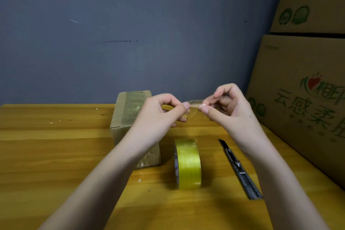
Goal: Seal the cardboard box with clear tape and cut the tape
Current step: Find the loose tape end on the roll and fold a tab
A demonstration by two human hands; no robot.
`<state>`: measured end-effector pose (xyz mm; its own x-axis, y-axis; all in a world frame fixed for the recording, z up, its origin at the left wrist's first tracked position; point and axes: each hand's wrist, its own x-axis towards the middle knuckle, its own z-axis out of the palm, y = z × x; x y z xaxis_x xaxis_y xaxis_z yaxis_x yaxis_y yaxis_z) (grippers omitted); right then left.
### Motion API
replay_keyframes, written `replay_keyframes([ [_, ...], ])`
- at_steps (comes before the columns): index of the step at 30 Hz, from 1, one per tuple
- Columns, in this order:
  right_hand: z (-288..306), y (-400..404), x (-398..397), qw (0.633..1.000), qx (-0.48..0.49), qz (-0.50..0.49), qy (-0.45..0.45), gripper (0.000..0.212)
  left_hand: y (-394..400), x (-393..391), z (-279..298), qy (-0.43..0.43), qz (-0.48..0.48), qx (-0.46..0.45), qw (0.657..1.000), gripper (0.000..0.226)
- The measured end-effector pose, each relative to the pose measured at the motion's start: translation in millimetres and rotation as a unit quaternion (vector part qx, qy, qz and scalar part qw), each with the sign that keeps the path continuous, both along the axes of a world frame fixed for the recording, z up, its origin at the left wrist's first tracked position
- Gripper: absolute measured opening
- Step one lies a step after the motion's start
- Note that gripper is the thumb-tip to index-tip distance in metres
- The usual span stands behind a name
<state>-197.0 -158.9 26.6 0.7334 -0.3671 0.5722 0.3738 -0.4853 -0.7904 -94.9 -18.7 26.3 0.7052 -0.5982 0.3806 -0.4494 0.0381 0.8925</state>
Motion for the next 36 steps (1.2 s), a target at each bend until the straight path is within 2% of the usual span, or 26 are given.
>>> replay_keyframes([
  [3, -3, 1, -1, 1.0, 0.025, -0.007, -0.009, 0.027, 2, 2, -1, -0.031, 0.017, 0.0, 0.999, 0.019],
  [11, -8, 5, 3, 0.994, 0.107, -0.004, -0.027, 0.03, 4, -2, 4, -0.01, -0.014, -0.001, 1.0, 0.02],
  [21, -12, 2, 4, 0.997, 0.07, -0.025, -0.039, 0.025, 3, -3, 2, -0.002, -0.018, -0.021, 1.0, 0.02],
  [25, -13, 5, 3, 0.997, 0.021, -0.031, -0.061, 0.021, 1, -2, 1, 0.008, 0.002, -0.025, 1.0, 0.019],
  [31, -12, 5, 2, 0.999, 0.007, -0.005, -0.037, 0.012, 0, -1, 0, 0.021, 0.006, -0.025, 0.999, 0.02],
  [36, -13, 4, 2, 1.0, 0.02, 0.017, -0.011, 0.015, 3, 0, 3, 0.019, -0.006, -0.001, 1.0, 0.02],
])
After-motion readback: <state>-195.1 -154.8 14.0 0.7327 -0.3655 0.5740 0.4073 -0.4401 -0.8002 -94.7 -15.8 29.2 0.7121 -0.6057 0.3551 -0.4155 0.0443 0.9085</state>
